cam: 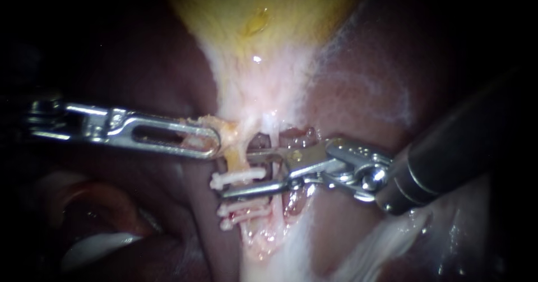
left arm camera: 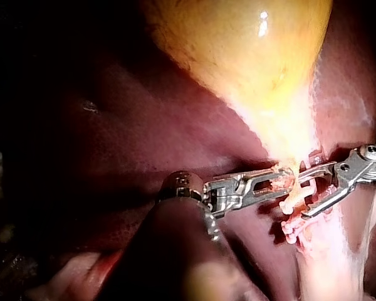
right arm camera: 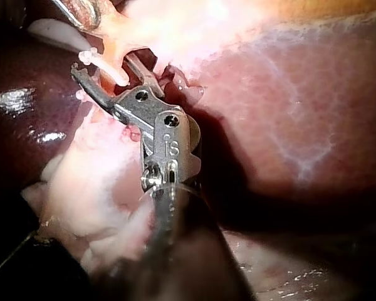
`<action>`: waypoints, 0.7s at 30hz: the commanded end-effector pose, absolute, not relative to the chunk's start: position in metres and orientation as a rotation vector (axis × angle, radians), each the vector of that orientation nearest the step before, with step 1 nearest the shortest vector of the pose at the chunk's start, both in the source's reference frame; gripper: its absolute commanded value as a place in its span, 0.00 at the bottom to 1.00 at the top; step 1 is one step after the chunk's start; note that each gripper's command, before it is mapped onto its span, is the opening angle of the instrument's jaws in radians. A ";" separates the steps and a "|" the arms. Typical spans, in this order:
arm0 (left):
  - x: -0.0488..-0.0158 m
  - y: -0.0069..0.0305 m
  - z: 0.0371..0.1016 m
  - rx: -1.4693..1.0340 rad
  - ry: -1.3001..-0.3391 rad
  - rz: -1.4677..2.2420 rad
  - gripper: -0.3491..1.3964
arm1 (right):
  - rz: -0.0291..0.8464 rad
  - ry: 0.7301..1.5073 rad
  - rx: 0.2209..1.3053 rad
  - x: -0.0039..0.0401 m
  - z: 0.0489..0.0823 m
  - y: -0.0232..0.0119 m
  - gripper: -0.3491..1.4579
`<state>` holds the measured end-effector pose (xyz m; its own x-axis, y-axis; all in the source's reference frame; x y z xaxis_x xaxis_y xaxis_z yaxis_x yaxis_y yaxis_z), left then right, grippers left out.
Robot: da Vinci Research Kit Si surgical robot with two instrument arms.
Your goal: Going back third clip left tube
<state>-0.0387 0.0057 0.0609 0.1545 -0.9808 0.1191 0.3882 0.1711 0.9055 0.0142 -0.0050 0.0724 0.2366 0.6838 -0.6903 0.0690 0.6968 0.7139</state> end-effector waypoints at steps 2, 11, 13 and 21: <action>-0.0386 0.0057 0.0609 0.860 -0.884 -1.177 0.00 | 0.460 1.289 0.700 0.0132 0.0717 -0.0045 0.47; -0.0385 0.0057 0.0609 0.860 -0.884 -1.176 0.00 | 0.362 1.324 0.600 0.0066 0.0672 -0.0016 0.47; -0.0385 0.0057 0.0609 0.860 -0.884 -1.176 0.00 | 0.352 1.328 0.592 0.0052 0.0666 -0.0013 0.47; -0.0385 0.0057 0.0609 0.860 -0.884 -1.176 0.00 | 0.318 1.338 0.564 0.0010 0.0640 -0.0005 0.47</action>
